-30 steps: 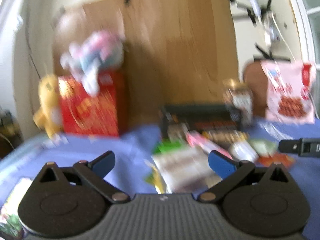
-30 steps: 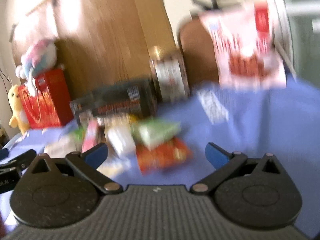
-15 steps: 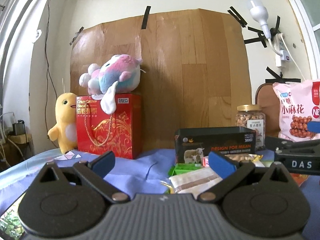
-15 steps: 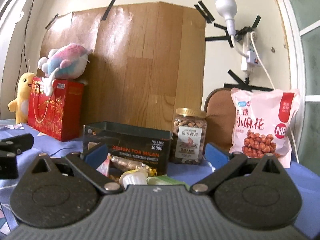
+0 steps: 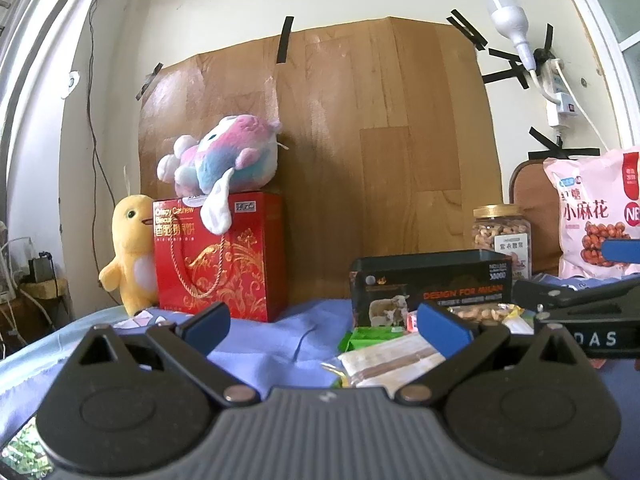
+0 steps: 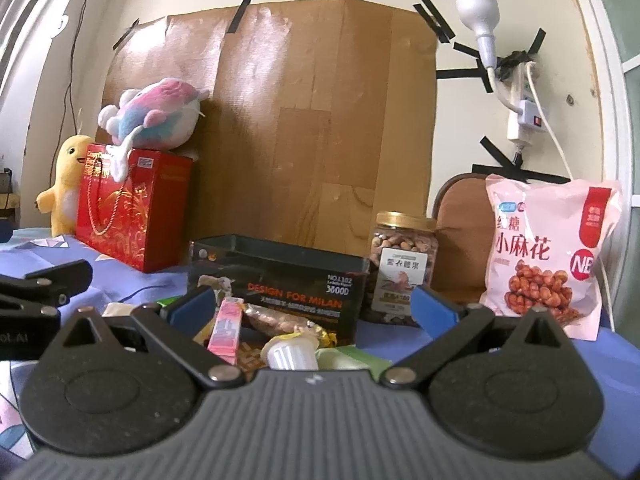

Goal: Organize snacks

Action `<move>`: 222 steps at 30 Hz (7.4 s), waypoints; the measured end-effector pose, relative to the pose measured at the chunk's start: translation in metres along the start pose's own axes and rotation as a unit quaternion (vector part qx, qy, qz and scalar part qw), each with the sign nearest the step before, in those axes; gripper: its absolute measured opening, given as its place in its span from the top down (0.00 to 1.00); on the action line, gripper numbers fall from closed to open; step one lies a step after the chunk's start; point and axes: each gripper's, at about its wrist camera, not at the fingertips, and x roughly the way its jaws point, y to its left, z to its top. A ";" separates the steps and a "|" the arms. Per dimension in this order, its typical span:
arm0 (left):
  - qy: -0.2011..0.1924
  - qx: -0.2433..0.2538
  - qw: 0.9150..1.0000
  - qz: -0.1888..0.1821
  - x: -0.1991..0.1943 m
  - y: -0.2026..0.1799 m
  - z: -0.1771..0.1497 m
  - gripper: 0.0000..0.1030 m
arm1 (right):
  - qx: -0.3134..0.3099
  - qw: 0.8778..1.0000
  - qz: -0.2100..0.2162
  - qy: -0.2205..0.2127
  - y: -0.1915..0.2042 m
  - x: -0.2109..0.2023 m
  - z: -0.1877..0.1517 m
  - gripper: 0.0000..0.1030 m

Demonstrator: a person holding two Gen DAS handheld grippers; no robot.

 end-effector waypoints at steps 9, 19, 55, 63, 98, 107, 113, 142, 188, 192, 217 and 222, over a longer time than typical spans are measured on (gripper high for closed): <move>0.010 -0.013 1.000 -0.014 0.002 0.007 0.002 0.00 | 0.003 1.000 0.021 0.005 0.000 0.000 0.000 0.00; 0.050 -0.045 0.997 -0.043 0.011 0.016 0.003 0.00 | 0.007 0.998 0.051 0.035 0.002 0.004 0.000 0.10; 0.267 -0.249 0.916 -0.166 0.087 0.091 -0.005 0.25 | 0.120 0.944 0.260 0.165 -0.008 0.052 0.018 0.59; 0.281 -0.227 0.914 -0.186 0.106 0.073 -0.003 0.38 | 0.056 0.936 0.273 0.215 0.017 0.060 -0.001 0.47; 0.145 -0.129 0.942 -0.274 0.166 -0.011 0.138 0.48 | 0.043 0.973 0.203 0.102 -0.031 0.090 0.079 0.75; 0.216 -0.131 0.937 -0.242 0.247 -0.032 0.106 0.38 | 0.061 0.965 0.184 0.176 -0.038 0.160 0.051 0.70; 0.225 -0.142 0.936 -0.232 0.247 -0.024 0.093 0.36 | 0.089 0.966 0.164 0.177 -0.055 0.151 0.044 0.68; 0.226 -0.173 0.921 -0.265 0.111 0.022 0.001 0.30 | 0.078 0.963 0.118 0.229 -0.077 0.070 -0.023 0.16; 0.229 -0.285 0.901 -0.233 0.099 0.087 -0.013 0.20 | 0.198 0.936 0.224 0.186 -0.034 0.040 0.014 0.39; 0.230 -0.273 0.901 -0.246 0.097 0.081 -0.011 0.20 | 0.207 0.932 0.224 0.195 -0.047 0.028 0.000 0.39; 0.303 -0.181 0.877 -0.325 0.083 0.021 -0.008 0.29 | -0.004 0.942 0.251 0.223 0.013 0.009 -0.018 0.59; 0.282 -0.201 0.880 -0.326 0.077 0.033 0.009 0.29 | -0.011 0.952 0.249 0.175 0.018 -0.002 -0.004 0.59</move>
